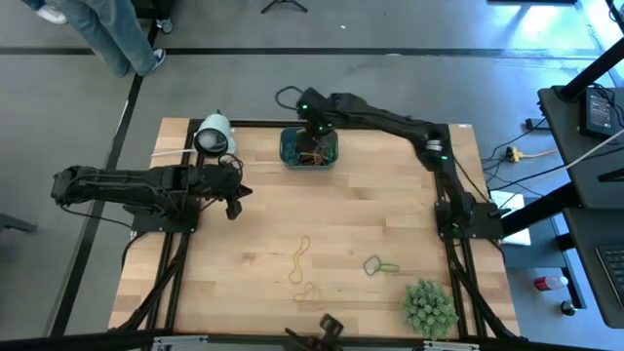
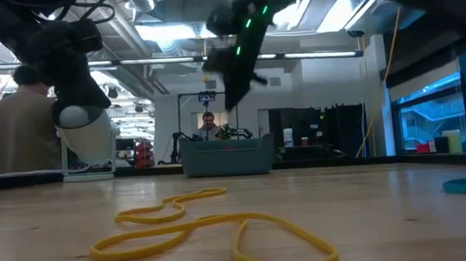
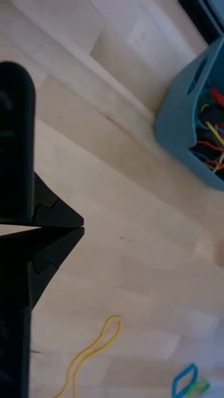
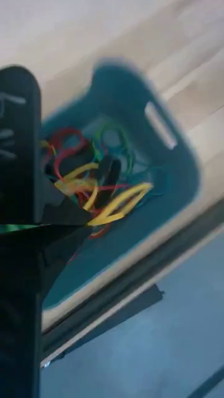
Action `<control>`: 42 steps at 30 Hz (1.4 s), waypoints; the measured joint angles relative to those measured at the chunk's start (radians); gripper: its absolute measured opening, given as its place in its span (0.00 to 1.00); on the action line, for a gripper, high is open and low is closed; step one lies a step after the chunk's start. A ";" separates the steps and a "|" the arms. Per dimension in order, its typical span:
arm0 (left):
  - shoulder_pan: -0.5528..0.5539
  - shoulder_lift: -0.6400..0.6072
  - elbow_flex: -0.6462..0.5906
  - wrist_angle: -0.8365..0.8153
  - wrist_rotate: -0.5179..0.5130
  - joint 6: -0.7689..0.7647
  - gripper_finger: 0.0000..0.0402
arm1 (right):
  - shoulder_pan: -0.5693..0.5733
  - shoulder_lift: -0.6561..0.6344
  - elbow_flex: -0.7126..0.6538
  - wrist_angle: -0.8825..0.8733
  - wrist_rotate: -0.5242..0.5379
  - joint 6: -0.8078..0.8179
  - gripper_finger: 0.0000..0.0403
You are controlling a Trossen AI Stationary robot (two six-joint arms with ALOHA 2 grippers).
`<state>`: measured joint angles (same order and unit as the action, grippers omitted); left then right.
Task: Pick and place rubber bands into bin
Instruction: Put the yellow rubber band into the blue bin
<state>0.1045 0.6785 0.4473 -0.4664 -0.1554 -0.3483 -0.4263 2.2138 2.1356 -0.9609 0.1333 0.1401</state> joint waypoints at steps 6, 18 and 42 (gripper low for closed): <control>0.005 0.000 0.000 0.000 -0.004 -0.036 0.00 | -0.016 0.182 0.076 -0.014 -0.005 -0.044 0.00; 0.005 0.000 0.000 0.000 0.000 -0.054 0.00 | -0.016 0.236 0.077 -0.112 -0.105 -0.012 0.25; -0.093 0.002 0.006 -0.008 0.185 -0.018 0.00 | 0.063 -0.012 0.077 -0.255 -0.137 0.124 0.10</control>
<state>0.0113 0.6809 0.4528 -0.4745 0.0300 -0.3661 -0.3630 2.2014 2.2127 -1.2164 -0.0032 0.2640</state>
